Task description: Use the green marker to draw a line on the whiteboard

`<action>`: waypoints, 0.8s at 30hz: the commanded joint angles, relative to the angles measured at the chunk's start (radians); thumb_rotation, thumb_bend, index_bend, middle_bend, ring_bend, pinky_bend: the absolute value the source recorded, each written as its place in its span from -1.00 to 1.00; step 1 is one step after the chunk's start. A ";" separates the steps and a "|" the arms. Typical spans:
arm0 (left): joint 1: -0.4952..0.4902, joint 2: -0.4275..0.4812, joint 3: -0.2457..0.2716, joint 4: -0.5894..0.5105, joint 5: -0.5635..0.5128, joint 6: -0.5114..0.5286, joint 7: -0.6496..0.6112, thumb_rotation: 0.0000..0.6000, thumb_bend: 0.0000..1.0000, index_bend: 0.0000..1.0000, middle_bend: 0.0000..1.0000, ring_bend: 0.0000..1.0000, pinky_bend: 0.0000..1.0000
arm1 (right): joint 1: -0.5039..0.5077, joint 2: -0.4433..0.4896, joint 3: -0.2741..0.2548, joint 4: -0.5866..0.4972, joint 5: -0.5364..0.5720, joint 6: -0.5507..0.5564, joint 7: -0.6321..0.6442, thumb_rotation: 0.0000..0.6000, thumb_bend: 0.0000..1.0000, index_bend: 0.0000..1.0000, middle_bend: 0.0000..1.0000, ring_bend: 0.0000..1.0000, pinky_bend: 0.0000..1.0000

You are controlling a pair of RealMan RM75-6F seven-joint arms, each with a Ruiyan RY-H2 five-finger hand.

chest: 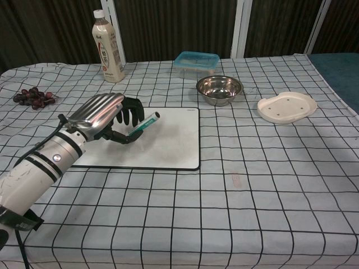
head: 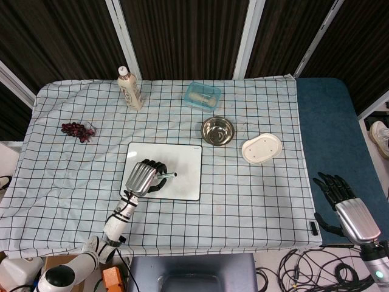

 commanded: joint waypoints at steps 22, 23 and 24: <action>0.043 0.021 0.014 0.046 -0.016 -0.016 -0.021 1.00 0.07 0.53 0.54 0.04 -0.05 | 0.000 -0.004 0.001 -0.008 0.008 -0.013 -0.025 1.00 -0.35 -1.00 -1.00 -1.00 -0.96; 0.045 0.023 0.015 0.048 -0.016 -0.014 -0.022 1.00 0.07 0.53 0.54 0.04 -0.06 | 0.000 -0.004 0.001 -0.008 0.009 -0.014 -0.027 1.00 -0.35 -1.00 -1.00 -1.00 -0.96; 0.048 0.025 0.015 0.048 -0.017 -0.013 -0.024 1.00 0.07 0.53 0.54 0.04 -0.06 | 0.000 -0.004 0.001 -0.009 0.009 -0.015 -0.028 1.00 -0.35 -1.00 -1.00 -1.00 -0.96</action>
